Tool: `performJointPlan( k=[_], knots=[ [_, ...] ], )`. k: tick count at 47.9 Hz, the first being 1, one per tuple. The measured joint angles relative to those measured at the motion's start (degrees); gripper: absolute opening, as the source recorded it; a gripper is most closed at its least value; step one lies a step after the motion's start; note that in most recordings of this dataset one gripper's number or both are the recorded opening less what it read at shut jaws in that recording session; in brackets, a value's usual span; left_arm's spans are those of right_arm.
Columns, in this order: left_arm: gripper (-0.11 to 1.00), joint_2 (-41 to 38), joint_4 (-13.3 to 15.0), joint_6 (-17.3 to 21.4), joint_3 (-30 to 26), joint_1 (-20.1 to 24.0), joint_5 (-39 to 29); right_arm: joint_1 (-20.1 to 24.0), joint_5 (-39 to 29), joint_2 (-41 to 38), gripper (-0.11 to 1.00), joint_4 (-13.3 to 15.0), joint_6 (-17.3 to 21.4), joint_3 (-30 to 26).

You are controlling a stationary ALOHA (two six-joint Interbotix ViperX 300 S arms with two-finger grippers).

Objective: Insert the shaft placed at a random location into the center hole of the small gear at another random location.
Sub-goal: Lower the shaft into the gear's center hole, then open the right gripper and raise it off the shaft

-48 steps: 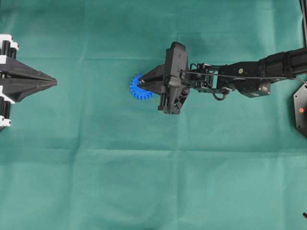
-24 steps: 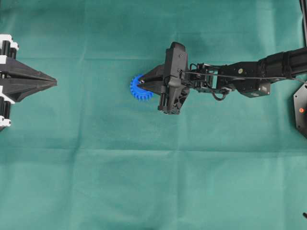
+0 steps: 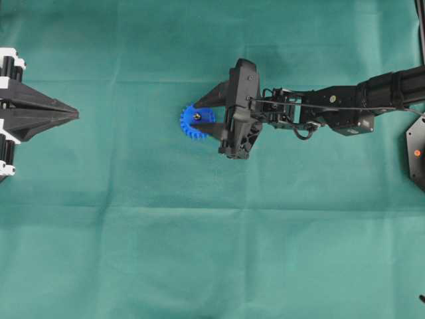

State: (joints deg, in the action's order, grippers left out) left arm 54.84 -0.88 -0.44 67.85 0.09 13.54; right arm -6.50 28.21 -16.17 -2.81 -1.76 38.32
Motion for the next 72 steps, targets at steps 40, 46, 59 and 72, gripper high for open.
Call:
performJointPlan(
  k=[40, 46, 59, 72],
  knots=[
    [0.0, 0.0, 0.09, -0.09, 0.09, 0.0, 0.0, 0.0, -1.32, 8.7, 0.78, -0.18, 0.0, 0.97],
    [0.0, 0.0, 0.0, -0.09, 0.09, 0.0, 0.0, 0.09, -1.41, 8.79, 0.78, -0.18, -0.09, 1.32],
    [0.0, 0.0, 0.0, 0.0, 0.0, 0.0, 0.0, 0.09, -1.41, 10.55, 0.78, -0.18, -0.09, 4.39],
    [0.0, 0.0, 0.09, -0.09, 0.09, 0.0, 0.0, 0.09, -1.14, 16.08, 0.78, -0.18, 0.0, 10.81]
  ],
)
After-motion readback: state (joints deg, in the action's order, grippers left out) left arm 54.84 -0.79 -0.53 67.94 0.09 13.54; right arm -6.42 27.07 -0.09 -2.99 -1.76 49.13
